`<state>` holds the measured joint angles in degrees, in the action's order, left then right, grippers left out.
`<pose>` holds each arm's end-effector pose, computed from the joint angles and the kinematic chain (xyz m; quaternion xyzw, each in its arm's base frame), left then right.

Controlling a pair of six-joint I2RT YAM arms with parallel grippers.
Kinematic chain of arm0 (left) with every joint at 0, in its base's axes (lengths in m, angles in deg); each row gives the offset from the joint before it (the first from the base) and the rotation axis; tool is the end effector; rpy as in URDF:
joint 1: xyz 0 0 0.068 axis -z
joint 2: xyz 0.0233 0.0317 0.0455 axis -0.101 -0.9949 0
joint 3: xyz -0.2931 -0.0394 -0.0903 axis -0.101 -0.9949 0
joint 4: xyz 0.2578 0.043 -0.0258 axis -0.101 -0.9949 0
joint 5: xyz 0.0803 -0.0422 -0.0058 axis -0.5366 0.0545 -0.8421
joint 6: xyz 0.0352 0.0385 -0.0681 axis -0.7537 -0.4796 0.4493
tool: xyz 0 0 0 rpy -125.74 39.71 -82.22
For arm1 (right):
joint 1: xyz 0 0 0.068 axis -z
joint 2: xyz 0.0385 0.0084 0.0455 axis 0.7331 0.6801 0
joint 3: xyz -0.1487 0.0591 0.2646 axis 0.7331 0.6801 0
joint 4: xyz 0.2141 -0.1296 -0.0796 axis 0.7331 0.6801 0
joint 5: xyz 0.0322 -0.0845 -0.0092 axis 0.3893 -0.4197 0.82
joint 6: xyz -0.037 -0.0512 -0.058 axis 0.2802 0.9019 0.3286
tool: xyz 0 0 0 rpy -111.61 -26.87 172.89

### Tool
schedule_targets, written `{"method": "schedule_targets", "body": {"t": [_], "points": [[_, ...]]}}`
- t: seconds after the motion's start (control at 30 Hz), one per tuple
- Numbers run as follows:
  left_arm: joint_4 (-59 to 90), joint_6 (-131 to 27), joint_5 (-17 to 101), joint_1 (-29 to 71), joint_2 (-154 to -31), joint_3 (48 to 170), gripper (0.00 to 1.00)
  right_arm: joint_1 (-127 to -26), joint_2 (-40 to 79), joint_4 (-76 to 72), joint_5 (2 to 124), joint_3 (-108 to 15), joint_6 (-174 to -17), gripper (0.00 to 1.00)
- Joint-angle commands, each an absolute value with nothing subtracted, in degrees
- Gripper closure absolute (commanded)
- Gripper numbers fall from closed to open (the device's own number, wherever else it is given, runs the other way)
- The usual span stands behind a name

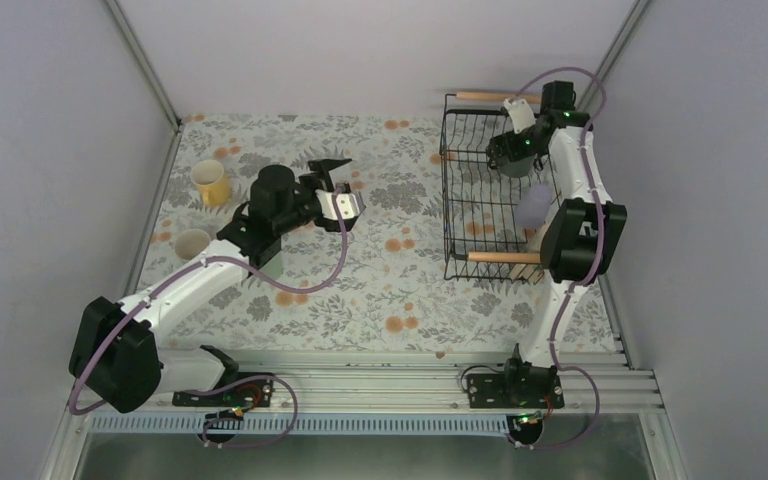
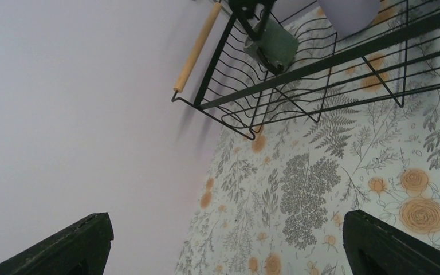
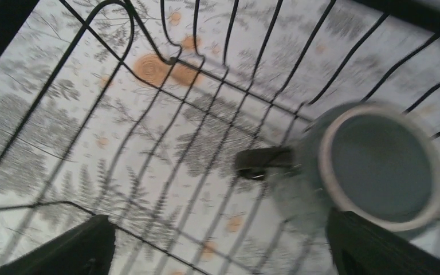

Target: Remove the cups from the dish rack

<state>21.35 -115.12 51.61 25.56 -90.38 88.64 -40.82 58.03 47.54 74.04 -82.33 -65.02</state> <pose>0.2654 -0.1890 0.3353 0.5836 0.5164 -0.0145 0.6266 0.4965 -0.0302 0.2790 -0.1891 0.9304 0.0834 0.3026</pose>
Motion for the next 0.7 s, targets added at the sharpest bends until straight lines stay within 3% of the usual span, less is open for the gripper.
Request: {"method": "schedule_targets", "body": {"t": [0.0, 0.2, 0.67], "points": [[24.78, -117.45, 52.19, 25.76, -89.34, 86.59, 0.00, -41.40, 58.23, 50.09, 67.12, -88.53, -46.90, 0.01], [26.15, -118.05, 51.94, 25.76, -90.06, 85.87, 0.00, -42.56, 56.10, 46.89, 61.87, -83.79, -33.48, 0.00], [27.78, -118.93, 52.14, 25.63, -90.47, 83.80, 0.00, -47.29, 58.08, 30.13, 46.22, -73.50, -26.50, 0.04]]}}
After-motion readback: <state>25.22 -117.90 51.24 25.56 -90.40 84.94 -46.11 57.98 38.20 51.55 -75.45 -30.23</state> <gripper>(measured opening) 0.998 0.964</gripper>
